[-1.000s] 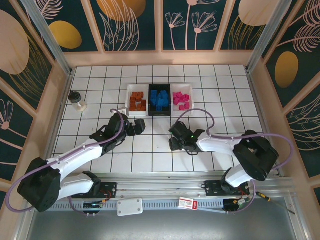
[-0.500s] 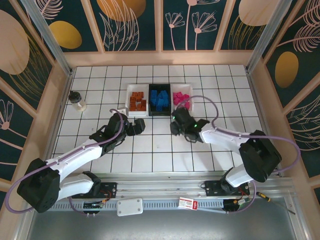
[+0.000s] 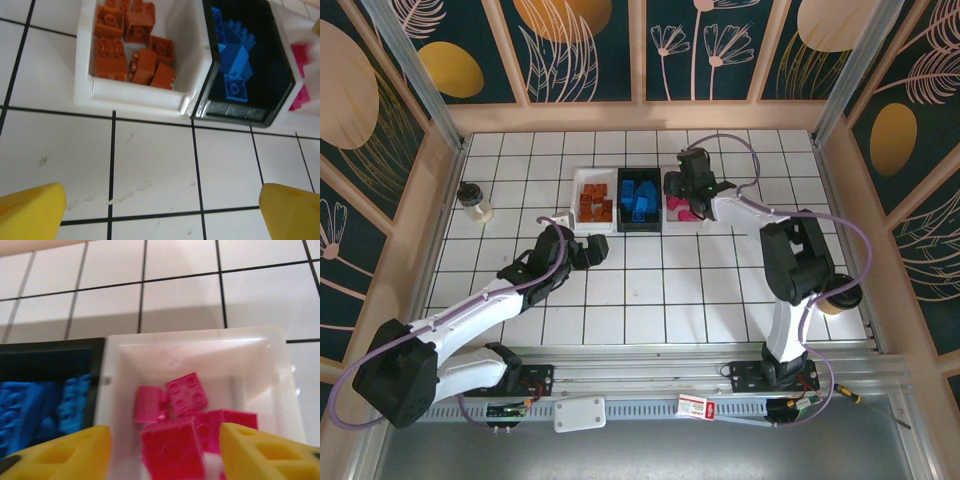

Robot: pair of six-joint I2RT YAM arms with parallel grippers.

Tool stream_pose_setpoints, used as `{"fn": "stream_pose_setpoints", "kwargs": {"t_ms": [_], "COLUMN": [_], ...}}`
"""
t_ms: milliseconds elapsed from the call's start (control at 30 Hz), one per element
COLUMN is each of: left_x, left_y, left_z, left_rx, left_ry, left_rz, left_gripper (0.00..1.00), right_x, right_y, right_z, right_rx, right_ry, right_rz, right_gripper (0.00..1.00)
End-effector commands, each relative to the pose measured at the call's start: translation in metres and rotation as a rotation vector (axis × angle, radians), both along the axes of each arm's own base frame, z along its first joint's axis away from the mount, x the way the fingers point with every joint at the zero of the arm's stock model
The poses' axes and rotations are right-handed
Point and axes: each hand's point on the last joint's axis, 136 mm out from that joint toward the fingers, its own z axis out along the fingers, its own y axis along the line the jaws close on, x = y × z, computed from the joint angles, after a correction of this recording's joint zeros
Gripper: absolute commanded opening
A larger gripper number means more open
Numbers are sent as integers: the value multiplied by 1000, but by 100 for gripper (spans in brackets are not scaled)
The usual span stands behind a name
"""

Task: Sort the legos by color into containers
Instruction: Place the lego in the container.

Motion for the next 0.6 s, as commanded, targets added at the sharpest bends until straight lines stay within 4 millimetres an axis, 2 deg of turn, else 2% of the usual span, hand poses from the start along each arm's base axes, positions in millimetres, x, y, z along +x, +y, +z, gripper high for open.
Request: {"fn": "stream_pose_setpoints", "kwargs": {"t_ms": [0,100,200,367,400,433,467,533,567], "left_x": [17,28,41,66,74,82,93,115,125], "left_y": [5,11,29,51,54,57,64,83,99], "left_z": [39,65,93,127,131,133,133,125,118], "left_rx": [-2,-1,13,149,182,215,245,283,291], "left_ry": [-112,-195,-312,-507,-523,-527,-520,-488,-465], "left_rz": [58,109,228,350,362,368,382,389,407], "left_gripper": [99,98,98,98,98,98,98,99,99], "right_x": [8,-11,-34,-63,-67,-71,-78,-87,-92], "right_y": [5,3,-5,-36,-45,-51,-57,-67,-73], "right_z": [45,71,87,88,86,86,85,90,92], "right_rx": [82,153,179,166,154,148,150,161,166], "right_ry": [-104,-185,-264,-315,-319,-337,-355,-404,-428], "right_rz": [-5,-2,-11,-117,-143,-163,-175,-191,-209], "right_gripper": [65,67,69,76,77,84,99,99,99]}}
